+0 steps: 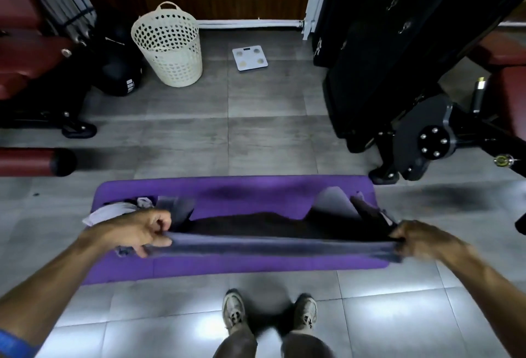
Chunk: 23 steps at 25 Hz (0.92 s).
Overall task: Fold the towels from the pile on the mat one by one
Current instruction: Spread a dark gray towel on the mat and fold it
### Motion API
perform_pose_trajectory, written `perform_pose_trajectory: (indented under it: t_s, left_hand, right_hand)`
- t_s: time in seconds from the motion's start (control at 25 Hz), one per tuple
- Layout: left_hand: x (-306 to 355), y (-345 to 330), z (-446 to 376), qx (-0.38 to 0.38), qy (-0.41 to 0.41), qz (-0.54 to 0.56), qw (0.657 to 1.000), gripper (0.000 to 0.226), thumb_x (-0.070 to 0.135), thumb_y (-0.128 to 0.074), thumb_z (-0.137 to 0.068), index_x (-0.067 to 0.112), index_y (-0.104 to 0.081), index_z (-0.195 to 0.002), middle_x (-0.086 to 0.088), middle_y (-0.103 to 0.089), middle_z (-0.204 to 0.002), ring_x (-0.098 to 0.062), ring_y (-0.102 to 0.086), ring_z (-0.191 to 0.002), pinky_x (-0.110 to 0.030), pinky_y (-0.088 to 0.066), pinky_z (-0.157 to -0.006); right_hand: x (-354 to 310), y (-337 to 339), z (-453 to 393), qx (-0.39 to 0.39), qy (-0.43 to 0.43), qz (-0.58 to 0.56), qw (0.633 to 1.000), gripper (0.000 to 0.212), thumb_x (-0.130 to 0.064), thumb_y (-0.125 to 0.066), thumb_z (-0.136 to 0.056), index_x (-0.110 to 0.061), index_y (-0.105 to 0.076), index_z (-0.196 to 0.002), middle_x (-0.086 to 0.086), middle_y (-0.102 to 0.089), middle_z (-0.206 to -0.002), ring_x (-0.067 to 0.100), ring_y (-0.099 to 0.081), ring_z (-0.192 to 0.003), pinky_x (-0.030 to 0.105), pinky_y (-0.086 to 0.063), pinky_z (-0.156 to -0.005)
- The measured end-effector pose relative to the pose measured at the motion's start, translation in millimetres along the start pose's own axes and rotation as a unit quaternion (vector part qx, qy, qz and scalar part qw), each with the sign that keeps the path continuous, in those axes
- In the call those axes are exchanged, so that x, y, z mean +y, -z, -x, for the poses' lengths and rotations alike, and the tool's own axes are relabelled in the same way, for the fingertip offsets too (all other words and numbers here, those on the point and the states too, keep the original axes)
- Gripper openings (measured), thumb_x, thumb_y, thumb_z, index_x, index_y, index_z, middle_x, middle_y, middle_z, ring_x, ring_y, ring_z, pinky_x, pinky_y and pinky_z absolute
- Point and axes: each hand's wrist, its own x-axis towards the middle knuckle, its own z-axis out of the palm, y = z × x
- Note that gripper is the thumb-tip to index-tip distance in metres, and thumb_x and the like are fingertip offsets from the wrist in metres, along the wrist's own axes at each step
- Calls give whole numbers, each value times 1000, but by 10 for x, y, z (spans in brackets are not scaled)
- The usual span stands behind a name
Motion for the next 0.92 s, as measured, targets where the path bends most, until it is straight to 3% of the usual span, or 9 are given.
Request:
perform_pose_trajectory:
  t_s: [0.08,0.2,0.32,0.44,0.52,0.6,0.68,0.8,0.92]
  left_hand:
    - [-249,-12,-31,-93,44,-31,994,39,45,-75,-71,15,-51,-73,0,-40,-63,-14,-43,-60,-28,-47,-55]
    - [-389,-21,-173,-91,58,53,993,36,41,-72,-82,19,-51,-63,1,-33,-63,-12,-35,-62,-23,-46,-55]
    - [-597,-127,-818,11,83,136,987,28,23,-69,-89,5,-60,-70,-2,-39,-66,-12,-44,-66,-24,-53,-63]
    - [-819,-190,-1960,209,-1,47,977,22,11,-66,-87,3,-64,-67,-1,-51,-62,-7,-48,-63,-12,-42,-56]
    - [-960,-134,-2836,321,-76,4,944,20,5,-63,-89,2,-62,-70,-11,-56,-68,-9,-47,-69,-20,-40,-59]
    - [-1011,82,-3516,419,-142,-27,896,20,11,-62,-93,5,-63,-74,-14,-58,-70,-1,-45,-59,-30,-39,-60]
    - [-1023,267,-3940,491,-186,-59,849,13,11,-61,-94,6,-66,-82,-13,-60,-73,6,-47,-54,-24,-38,-59]
    - [-1460,76,-4705,500,-200,-139,831,10,12,-62,-94,8,-69,-88,-13,-65,-76,11,-52,-59,-9,-36,-60]
    - [-2231,-520,-5536,447,-193,-175,856,11,22,-65,-92,19,-70,-83,-14,-66,-66,1,-53,-52,-12,-39,-56]
  right_hand:
    - [212,-7,-17,-103,6,-72,992,13,-15,-71,-72,-24,-65,-64,-13,-53,-55,8,-49,-64,24,-37,-59]
    - [423,64,-358,-128,11,-208,970,7,-8,-71,-81,-15,-69,-80,-7,-60,-64,10,-57,-63,29,-46,-54]
    - [403,-239,-1332,-15,-7,-277,961,23,-18,-79,-80,-5,-60,-74,4,-52,-59,17,-51,-54,28,-40,-46]
    - [273,-701,-2632,130,-84,-416,896,33,-20,-81,-77,6,-66,-89,27,-60,-87,25,-57,-72,24,-49,-42]
    - [290,-736,-3508,317,-87,-355,875,43,-34,-80,-80,6,-66,-75,27,-60,-74,26,-58,-66,21,-49,-47]
    - [377,-566,-4244,474,-49,-262,839,50,-53,-73,-78,-8,-59,-62,18,-59,-60,28,-60,-60,24,-47,-51]
    - [479,-433,-4793,548,-11,-246,799,33,-48,-69,-78,-20,-55,-69,11,-58,-63,28,-57,-60,27,-45,-52]
    - [499,-728,-5638,584,50,-204,784,22,-30,-73,-82,-25,-53,-75,10,-59,-71,34,-60,-68,48,-51,-66]
    - [475,-1511,-6482,570,84,-116,809,21,-7,-76,-75,-8,-56,-70,19,-59,-67,38,-60,-67,38,-42,-64]
